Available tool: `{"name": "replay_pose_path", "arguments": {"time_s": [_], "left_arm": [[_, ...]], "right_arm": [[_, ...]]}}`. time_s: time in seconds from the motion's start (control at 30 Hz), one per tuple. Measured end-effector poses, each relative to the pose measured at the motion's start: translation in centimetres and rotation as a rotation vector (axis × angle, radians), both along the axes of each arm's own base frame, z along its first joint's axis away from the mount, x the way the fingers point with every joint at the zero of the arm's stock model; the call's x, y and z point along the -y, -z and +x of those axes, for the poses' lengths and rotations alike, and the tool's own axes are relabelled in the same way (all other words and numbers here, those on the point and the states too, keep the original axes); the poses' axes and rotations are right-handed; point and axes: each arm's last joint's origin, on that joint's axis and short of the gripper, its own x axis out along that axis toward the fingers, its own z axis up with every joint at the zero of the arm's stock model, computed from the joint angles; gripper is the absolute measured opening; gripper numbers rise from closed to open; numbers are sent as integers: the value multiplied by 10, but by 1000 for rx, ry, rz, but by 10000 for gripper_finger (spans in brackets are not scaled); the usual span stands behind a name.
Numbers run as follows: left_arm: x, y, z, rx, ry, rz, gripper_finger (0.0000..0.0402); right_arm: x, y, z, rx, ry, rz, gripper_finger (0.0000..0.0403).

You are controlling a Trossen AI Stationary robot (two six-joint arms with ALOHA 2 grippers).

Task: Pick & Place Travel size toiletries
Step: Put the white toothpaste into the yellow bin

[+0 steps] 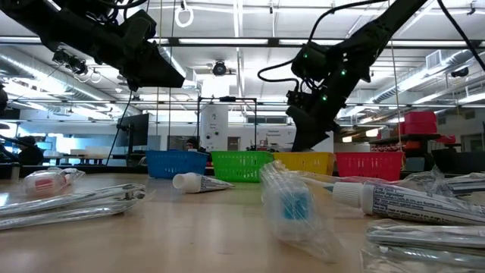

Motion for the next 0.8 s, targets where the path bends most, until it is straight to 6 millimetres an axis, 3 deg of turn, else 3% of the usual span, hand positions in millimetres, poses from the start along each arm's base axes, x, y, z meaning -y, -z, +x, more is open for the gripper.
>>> {"name": "replay_pose_path", "arguments": {"time_s": [0.6, 0.8], "left_arm": [[0, 0, 0, -3, 1, 20, 112], [0, -1, 0, -5, 7, 40, 112]], "right_arm": [[16, 12, -9, -67, 40, 32, 105], [19, 22, -8, -97, 38, 45, 122]]}}
